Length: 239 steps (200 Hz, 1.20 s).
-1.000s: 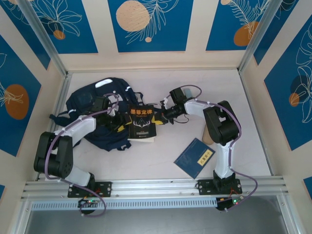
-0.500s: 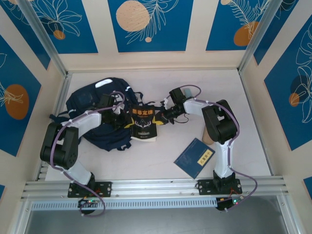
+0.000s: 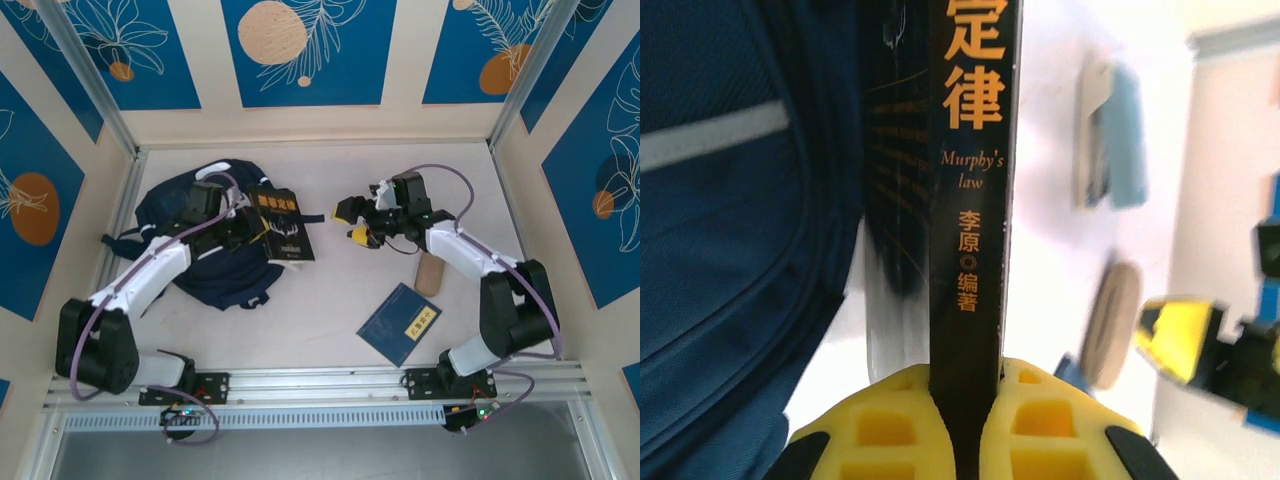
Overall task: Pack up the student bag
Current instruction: Pick up the book from the student bag, then pass the book.
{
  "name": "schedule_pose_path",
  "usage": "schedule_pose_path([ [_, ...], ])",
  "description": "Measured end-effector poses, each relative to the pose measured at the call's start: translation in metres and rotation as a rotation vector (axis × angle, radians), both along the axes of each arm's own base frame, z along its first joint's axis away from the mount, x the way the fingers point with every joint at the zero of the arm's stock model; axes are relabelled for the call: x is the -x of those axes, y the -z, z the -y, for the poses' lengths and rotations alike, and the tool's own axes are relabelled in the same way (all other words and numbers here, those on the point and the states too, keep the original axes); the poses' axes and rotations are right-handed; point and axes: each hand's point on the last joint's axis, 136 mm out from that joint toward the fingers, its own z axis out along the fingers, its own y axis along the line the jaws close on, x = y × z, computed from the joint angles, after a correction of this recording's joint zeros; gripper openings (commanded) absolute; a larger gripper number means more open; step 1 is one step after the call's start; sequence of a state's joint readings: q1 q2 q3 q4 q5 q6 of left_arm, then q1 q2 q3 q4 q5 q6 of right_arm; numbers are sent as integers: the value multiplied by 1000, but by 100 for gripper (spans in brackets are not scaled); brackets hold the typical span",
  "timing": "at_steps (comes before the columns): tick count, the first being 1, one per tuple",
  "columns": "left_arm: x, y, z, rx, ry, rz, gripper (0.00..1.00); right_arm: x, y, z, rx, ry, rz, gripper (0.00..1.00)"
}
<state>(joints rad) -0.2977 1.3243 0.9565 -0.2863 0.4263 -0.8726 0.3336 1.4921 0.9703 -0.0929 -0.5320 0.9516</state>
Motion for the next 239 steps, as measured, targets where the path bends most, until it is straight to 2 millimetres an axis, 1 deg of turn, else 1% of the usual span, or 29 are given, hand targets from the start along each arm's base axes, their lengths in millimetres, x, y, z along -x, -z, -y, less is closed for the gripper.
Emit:
schedule_pose_path([
  [16, -8, -24, -4, 42, -72, 63, 0, 4, -15, -5, -54, 24, 2, 94],
  [34, -18, -44, -5, 93, -146, 108, 0, 6, -28, -17, -118, 35, -17, 96],
  [58, -29, -59, -5, 154, -236, 137, 0, 12, -42, -39, -200, 26, -51, 100],
  [70, -33, -65, -4, 178, -270, 147, 0, 16, -49, -51, -240, 7, -63, 100],
  [91, -39, -73, -3, 222, -323, 159, 0, 17, -52, -70, -285, -22, -116, 99],
  [119, -43, -76, -3, 267, -379, 164, 0, 9, -50, -87, -317, -27, -181, 99],
  [160, -41, -67, -1, 295, -427, 132, 0, -11, -46, -102, -361, 16, -242, 100],
  [187, -40, -65, 1, 308, -442, 118, 0, -28, -37, -109, -378, 61, -283, 95],
  [204, -40, -66, 2, 319, -446, 113, 0, -35, -27, -110, -377, 95, -308, 93],
  [217, -40, -67, 3, 328, -448, 112, 0, -39, -22, -109, -375, 119, -324, 89],
  [228, -40, -68, 3, 333, -450, 110, 0, -42, -21, -108, -379, 137, -331, 86],
  [239, -40, -66, 3, 336, -453, 104, 0, -44, -25, -108, -392, 143, -318, 83],
])
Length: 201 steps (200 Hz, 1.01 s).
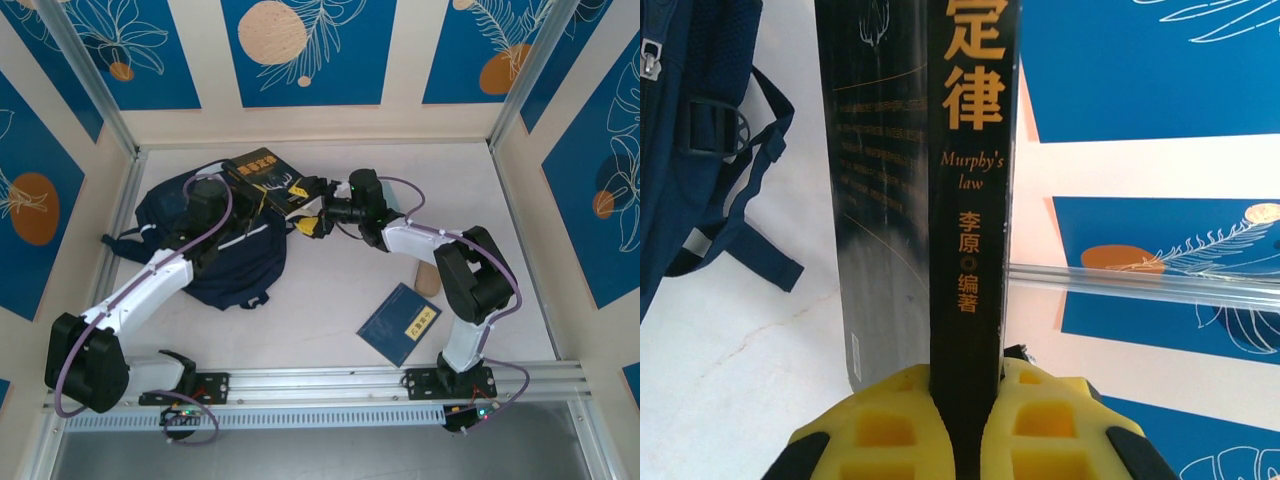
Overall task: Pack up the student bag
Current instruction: Pass the book, then open the student bag at the center of the table.
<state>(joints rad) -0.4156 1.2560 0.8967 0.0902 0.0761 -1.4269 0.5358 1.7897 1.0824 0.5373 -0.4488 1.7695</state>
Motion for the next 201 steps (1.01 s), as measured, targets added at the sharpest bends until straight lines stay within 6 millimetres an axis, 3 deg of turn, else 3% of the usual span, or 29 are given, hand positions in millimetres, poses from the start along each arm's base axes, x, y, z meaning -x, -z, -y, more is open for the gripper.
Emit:
schedule_pose_path([
  [25, 1, 9, -2, -1, -11, -22, 0, -7, -15, 2, -52, 30, 49, 74],
  [45, 2, 10, -2, 1, -13, -26, 0, -10, -22, 4, -83, 46, 73, 62],
  [87, 3, 13, -2, -8, -9, -34, 0, -9, -18, 6, -87, 59, 88, 21],
  [102, 5, 15, -2, -18, 0, -40, 10, -7, -10, 7, -69, 55, 79, 10],
  [113, 8, 19, -3, -43, 11, -48, 25, -5, -5, 8, -52, 45, 81, 2],
  [132, 18, 31, -4, -118, 57, -79, 52, -1, -2, 12, -6, 41, 95, 0],
  [149, 31, 41, -9, -229, 106, -120, 66, 1, 2, 26, 62, 56, 103, 0],
  [164, 41, 42, -15, -345, 154, -143, 73, 1, 3, 44, 131, 72, 131, 0],
  [201, 56, 33, -39, -708, 302, -148, 79, 10, -6, 83, 299, 80, 254, 0],
])
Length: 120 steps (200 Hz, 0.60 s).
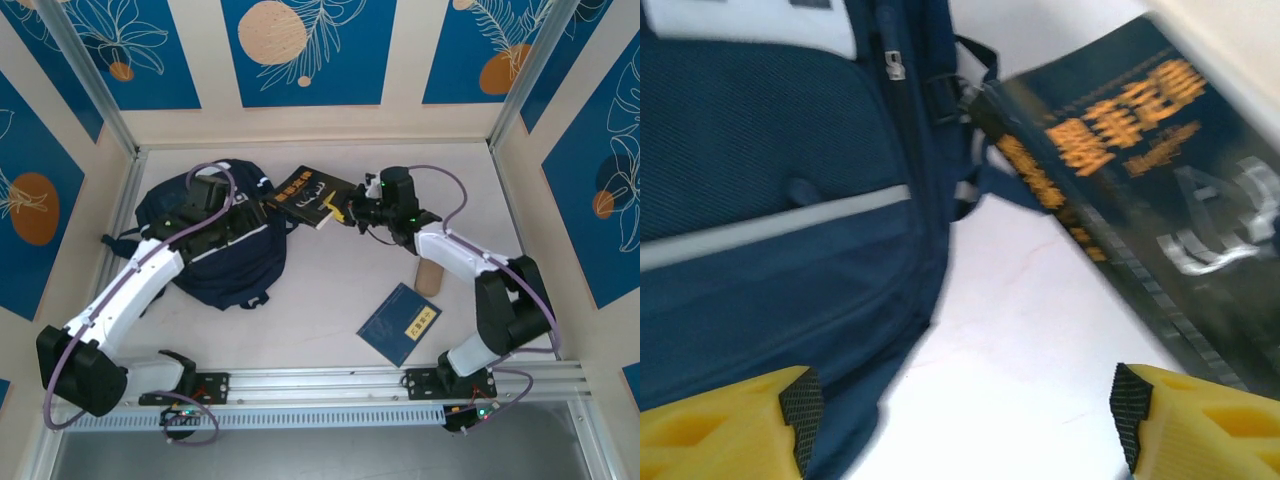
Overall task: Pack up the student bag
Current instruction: Open the student bag at the center of the table.
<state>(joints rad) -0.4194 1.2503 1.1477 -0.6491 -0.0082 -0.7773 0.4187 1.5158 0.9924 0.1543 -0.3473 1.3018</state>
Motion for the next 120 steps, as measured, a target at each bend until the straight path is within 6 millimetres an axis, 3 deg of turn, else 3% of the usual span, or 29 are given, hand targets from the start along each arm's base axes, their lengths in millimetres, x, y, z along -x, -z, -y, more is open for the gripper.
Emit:
schedule_pose_path([
  [21, 5, 14, -10, -179, 102, -59, 83, 12, -2, 14, 82, -21, 44, 0],
  [57, 16, 65, -16, -444, 303, -226, 89, 28, 10, 33, 172, -40, 54, 0],
  [120, 3, 108, -29, -719, 489, -370, 78, 45, 47, 54, 241, -34, -44, 0],
])
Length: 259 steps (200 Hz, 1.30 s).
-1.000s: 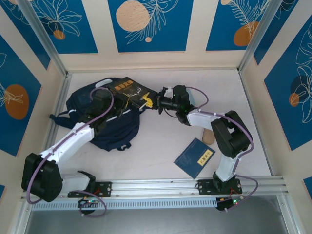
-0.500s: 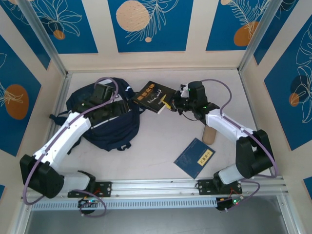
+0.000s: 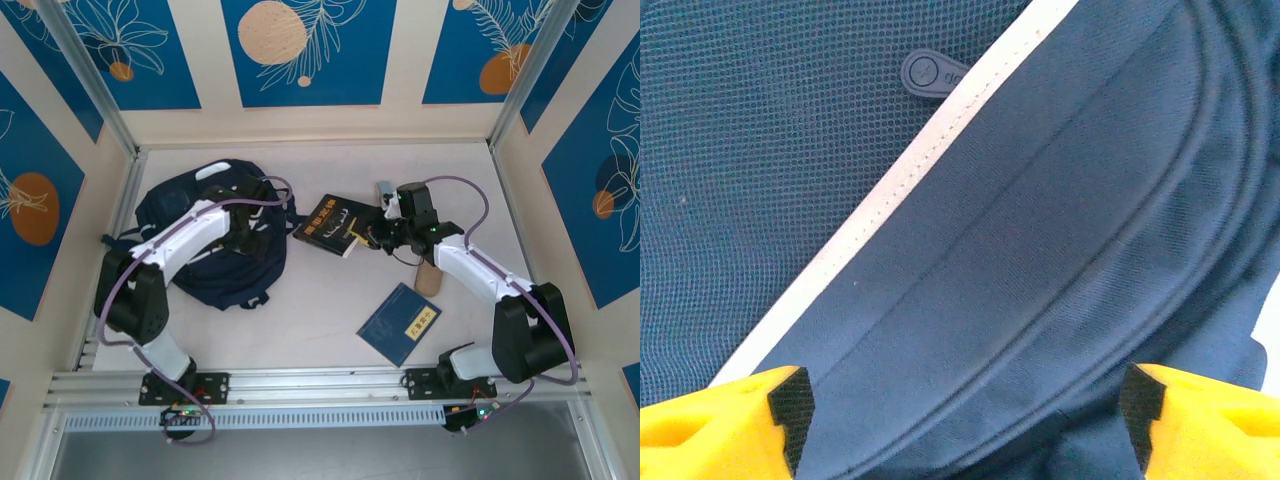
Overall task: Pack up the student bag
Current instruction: Open the student bag at the center of the table.
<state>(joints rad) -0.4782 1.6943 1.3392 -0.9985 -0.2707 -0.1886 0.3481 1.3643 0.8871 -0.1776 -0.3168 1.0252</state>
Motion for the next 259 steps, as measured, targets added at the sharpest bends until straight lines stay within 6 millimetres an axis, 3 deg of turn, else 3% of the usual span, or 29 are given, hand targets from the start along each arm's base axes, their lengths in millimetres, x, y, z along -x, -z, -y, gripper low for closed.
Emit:
schedule_pose_path([
  [28, -2, 20, -1, -52, 48, -66, 73, 2, -3, 1, -1, -1, 7, 0],
  [90, -10, 44, -8, -173, 101, -141, 45, 4, -8, 1, -5, -1, 17, 0],
  [151, -20, 37, -11, -230, 141, -110, 1, 5, -8, 4, 6, 9, 13, 0],
  [165, -23, 33, -11, -230, 143, -96, 0, 6, -10, 6, 11, 16, 17, 0],
  [187, -26, 19, -9, -217, 146, -57, 0, 7, -11, 9, 20, 24, 22, 0],
  [207, -29, -6, -4, -199, 154, 2, 0, 8, -12, 13, 36, 38, 26, 0],
  [259, -44, -110, 27, -86, 171, 283, 0, 13, -24, 23, 67, 74, 58, 0],
])
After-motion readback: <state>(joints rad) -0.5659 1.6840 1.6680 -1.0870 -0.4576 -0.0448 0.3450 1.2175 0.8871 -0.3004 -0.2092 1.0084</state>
